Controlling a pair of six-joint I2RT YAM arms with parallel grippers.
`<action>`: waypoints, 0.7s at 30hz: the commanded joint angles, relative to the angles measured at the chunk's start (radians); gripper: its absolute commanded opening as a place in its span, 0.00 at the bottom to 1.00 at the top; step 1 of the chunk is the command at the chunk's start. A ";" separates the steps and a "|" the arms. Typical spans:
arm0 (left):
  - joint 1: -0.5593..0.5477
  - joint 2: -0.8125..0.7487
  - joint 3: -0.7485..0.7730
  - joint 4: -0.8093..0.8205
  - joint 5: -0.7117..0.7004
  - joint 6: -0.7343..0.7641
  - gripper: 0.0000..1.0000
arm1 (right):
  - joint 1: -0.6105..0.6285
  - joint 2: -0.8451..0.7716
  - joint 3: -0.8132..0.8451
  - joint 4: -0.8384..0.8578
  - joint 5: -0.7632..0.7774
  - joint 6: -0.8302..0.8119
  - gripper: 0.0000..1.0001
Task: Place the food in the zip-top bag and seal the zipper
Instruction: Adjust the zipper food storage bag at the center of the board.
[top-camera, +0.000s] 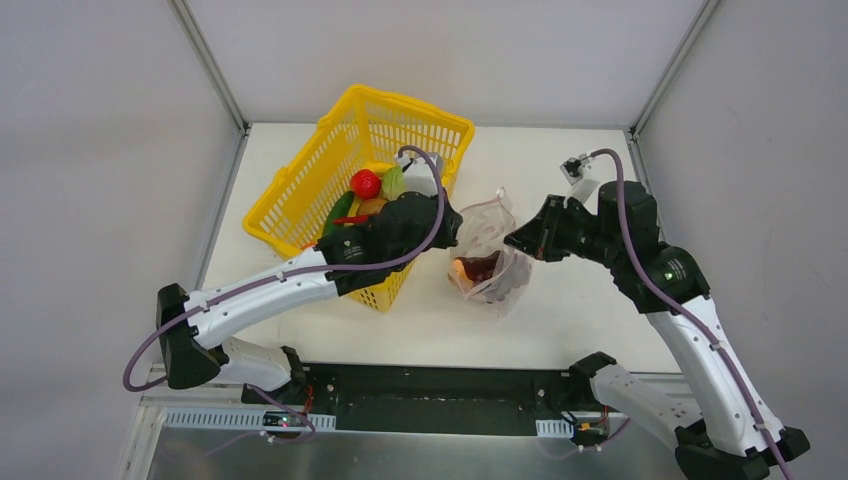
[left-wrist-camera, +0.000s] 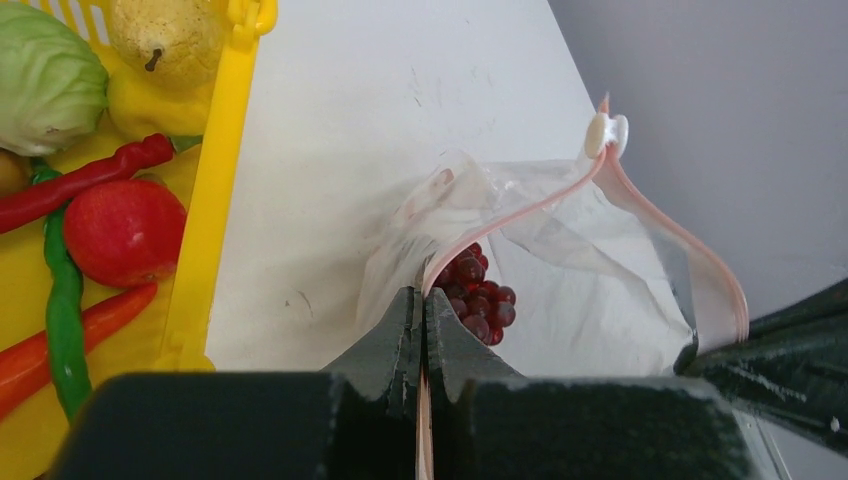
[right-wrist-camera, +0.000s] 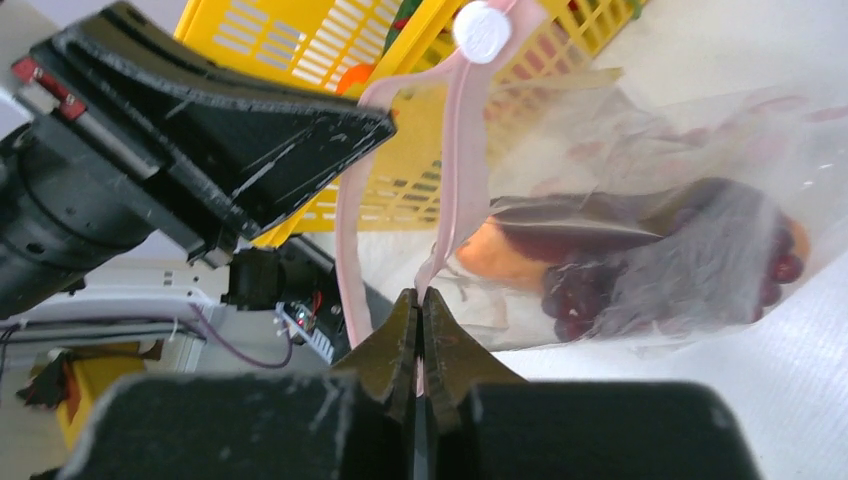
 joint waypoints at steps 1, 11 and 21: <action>0.009 0.012 0.054 0.096 -0.079 -0.010 0.00 | -0.003 -0.017 -0.013 0.029 -0.143 0.028 0.01; 0.037 0.068 0.115 0.085 -0.037 0.019 0.00 | -0.004 0.034 0.067 -0.113 0.086 0.031 0.00; 0.112 0.158 0.197 0.112 0.183 0.045 0.00 | -0.003 -0.020 0.110 -0.089 0.299 0.027 0.00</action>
